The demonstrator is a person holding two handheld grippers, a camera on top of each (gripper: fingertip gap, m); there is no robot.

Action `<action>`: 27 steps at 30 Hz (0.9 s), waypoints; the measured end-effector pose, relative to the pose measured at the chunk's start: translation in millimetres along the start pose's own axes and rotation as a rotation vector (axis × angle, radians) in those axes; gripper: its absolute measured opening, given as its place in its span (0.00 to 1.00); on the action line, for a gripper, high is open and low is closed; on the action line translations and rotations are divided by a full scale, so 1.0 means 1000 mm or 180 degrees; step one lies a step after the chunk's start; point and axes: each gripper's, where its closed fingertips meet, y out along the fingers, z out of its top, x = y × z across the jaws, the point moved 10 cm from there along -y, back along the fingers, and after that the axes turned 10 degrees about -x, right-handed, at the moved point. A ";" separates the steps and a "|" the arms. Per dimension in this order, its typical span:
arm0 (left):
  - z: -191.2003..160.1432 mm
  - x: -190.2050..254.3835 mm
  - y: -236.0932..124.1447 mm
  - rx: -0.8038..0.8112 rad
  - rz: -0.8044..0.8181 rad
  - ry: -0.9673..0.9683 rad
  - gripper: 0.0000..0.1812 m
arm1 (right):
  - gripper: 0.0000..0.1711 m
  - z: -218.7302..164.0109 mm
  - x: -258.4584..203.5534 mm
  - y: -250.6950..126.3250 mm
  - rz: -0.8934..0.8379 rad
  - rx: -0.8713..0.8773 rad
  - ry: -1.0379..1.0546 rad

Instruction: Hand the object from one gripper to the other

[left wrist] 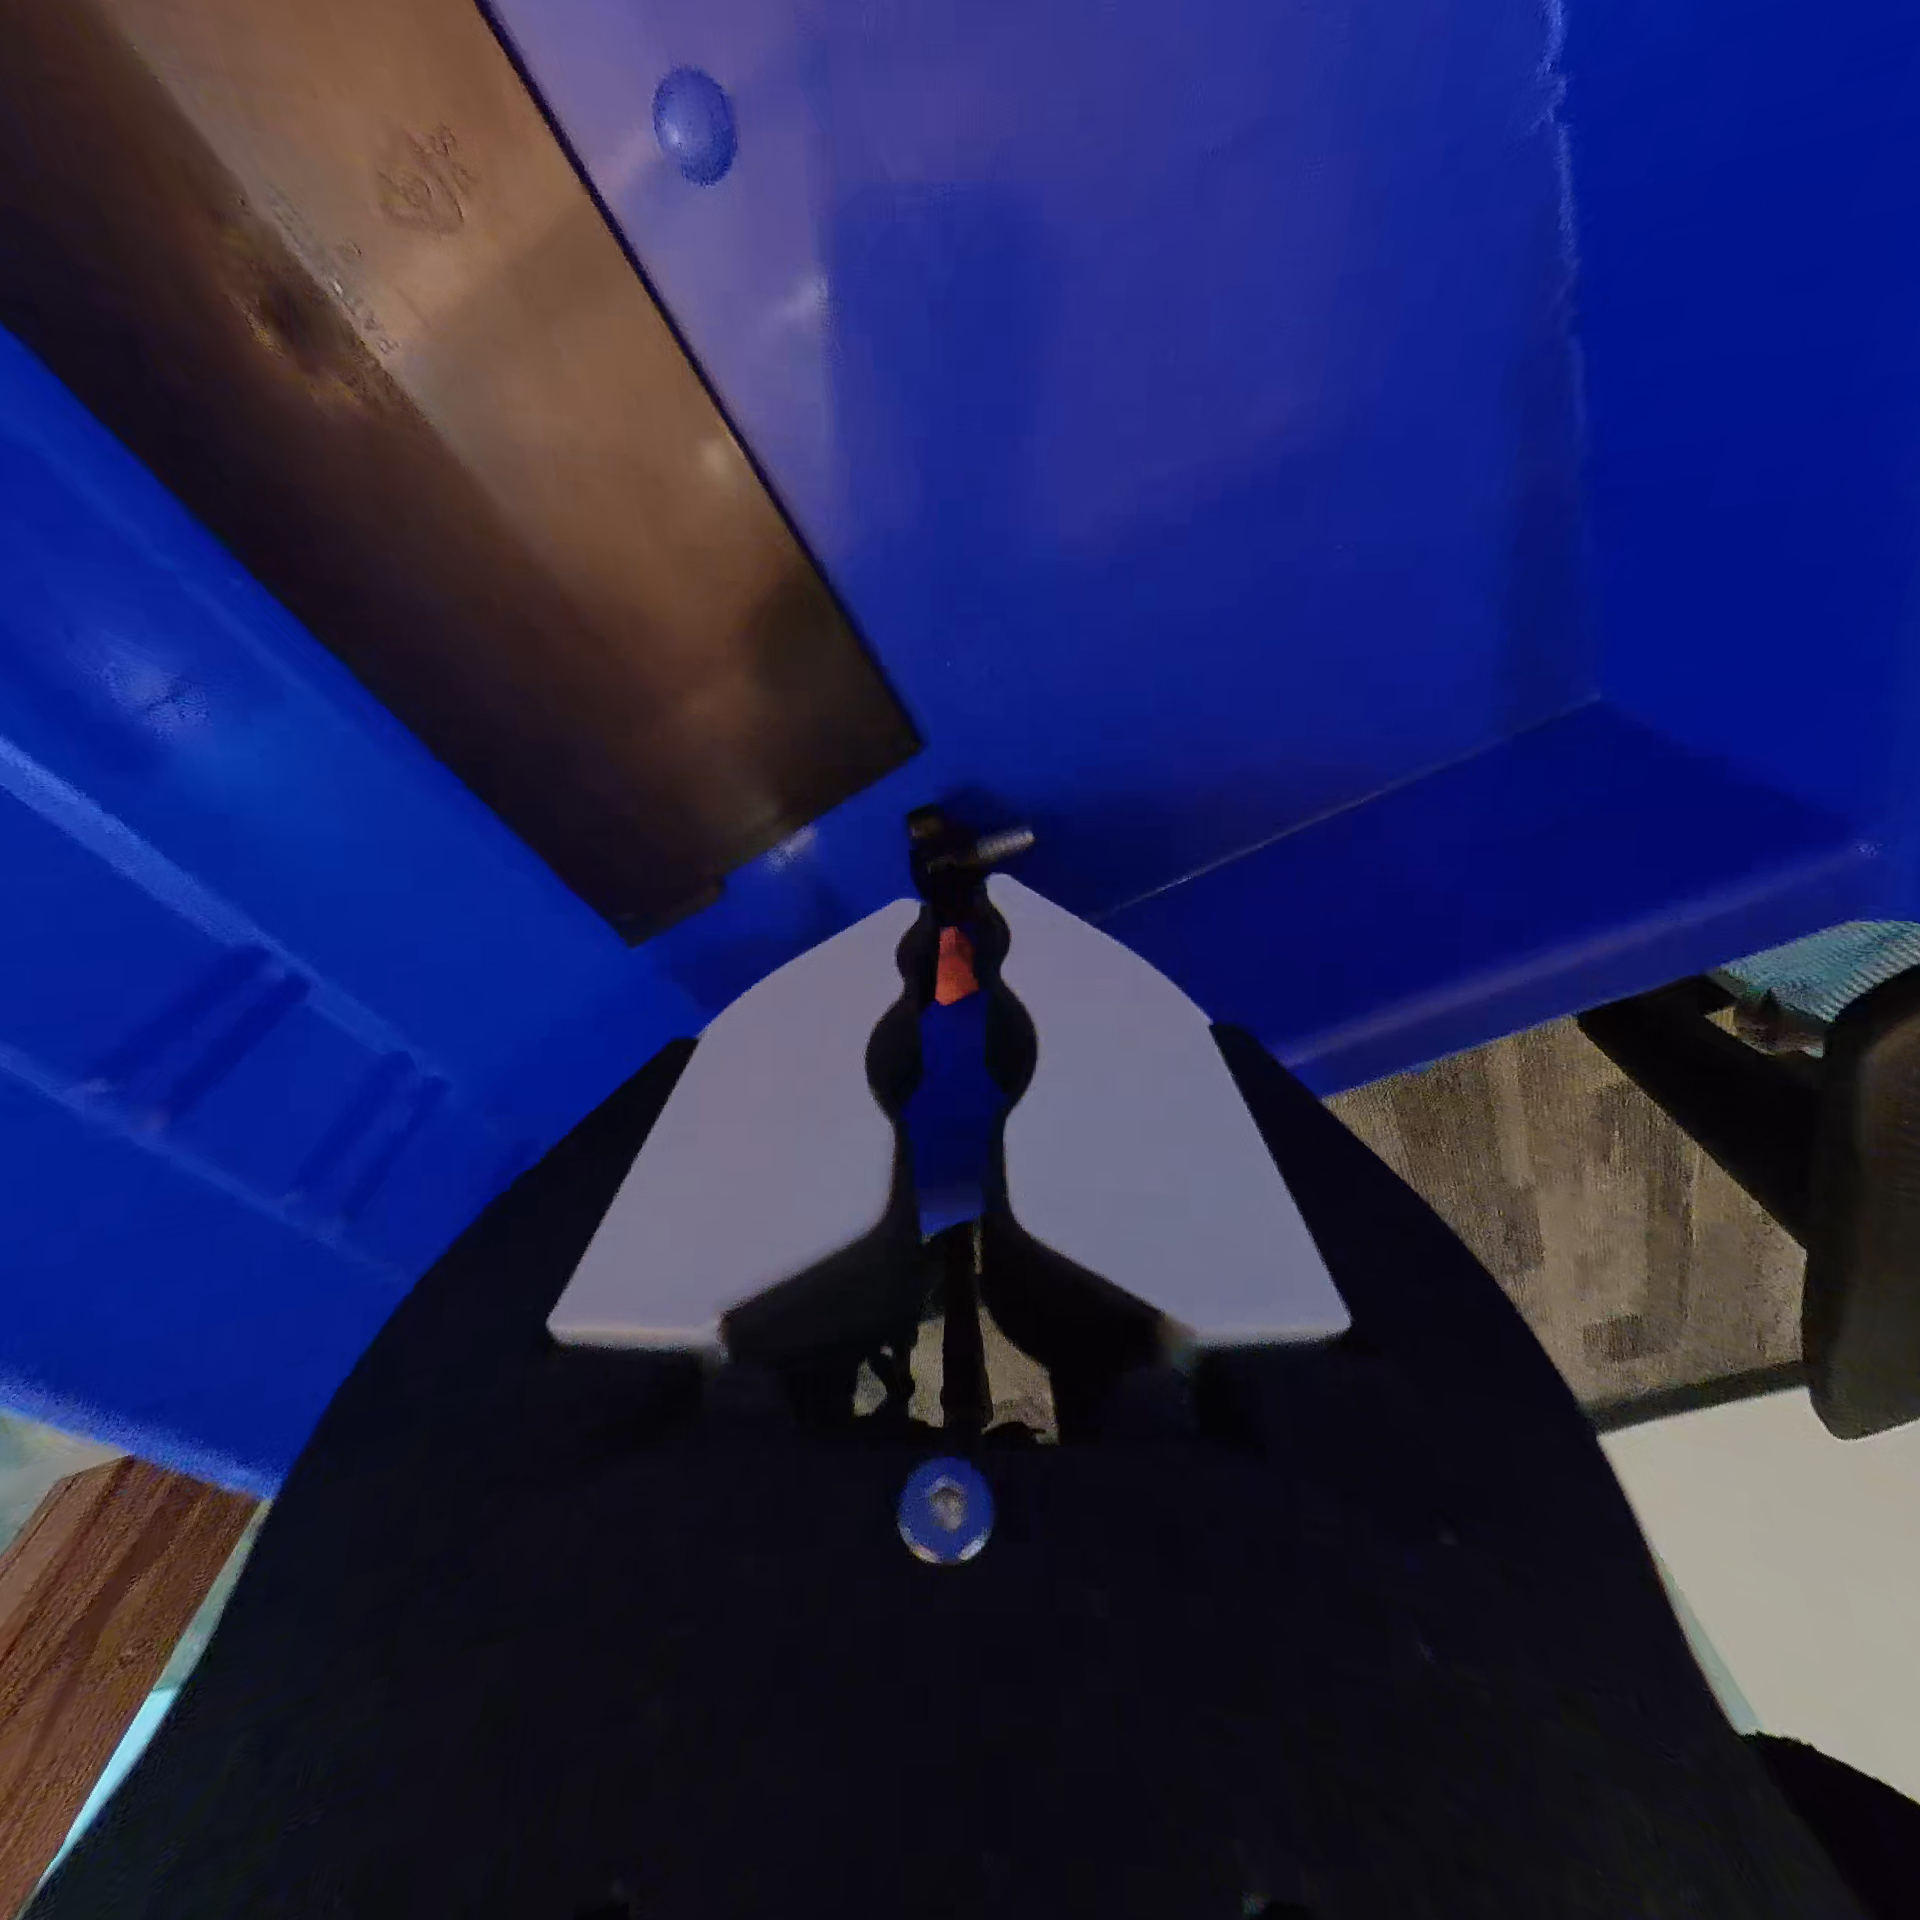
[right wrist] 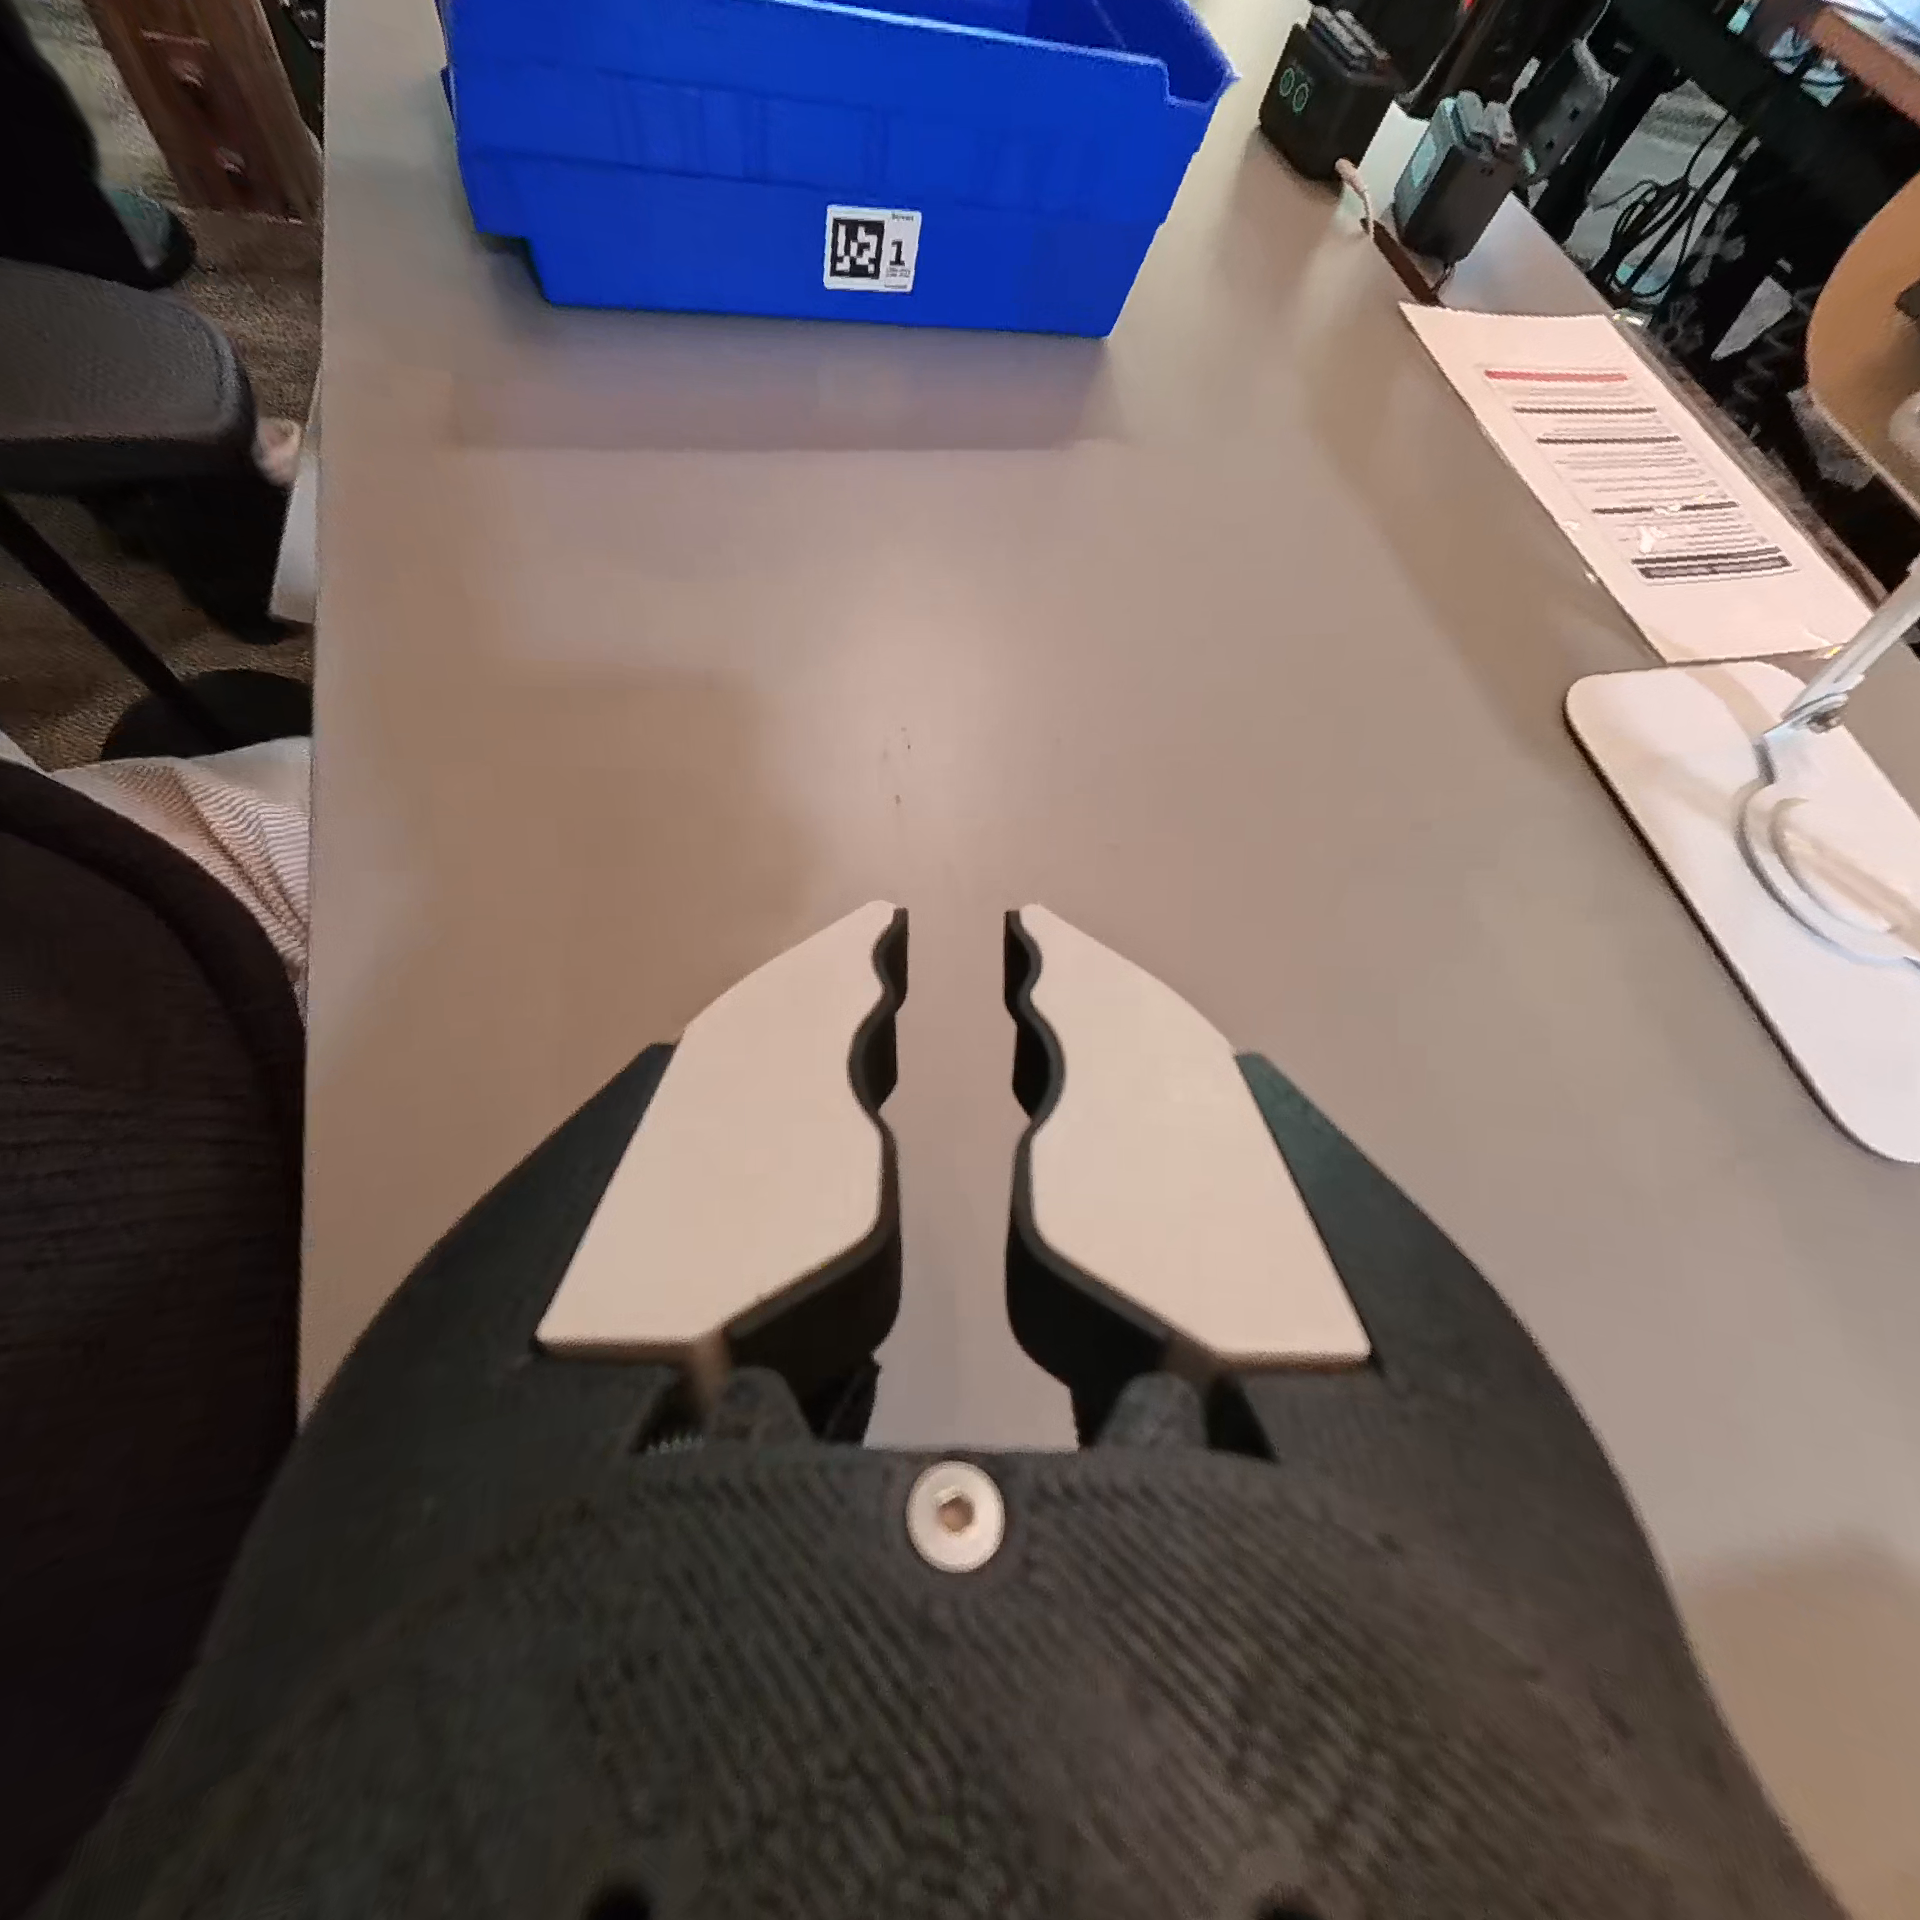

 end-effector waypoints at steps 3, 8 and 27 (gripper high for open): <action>-0.002 0.007 -0.023 0.0544 0.0056 -0.0061 0.05 | 0.10 -0.003 0.002 0.001 0.0007 -0.0006 0.0031; 0.006 0.067 -0.102 0.2572 -0.0150 0.0128 0.04 | 0.09 -0.002 0.003 0.009 0.0185 0.0210 0.0239; 0.208 0.327 -0.035 0.3222 -0.4209 0.0563 0.04 | 0.08 -0.059 0.001 -0.040 -0.0694 0.1333 -0.0111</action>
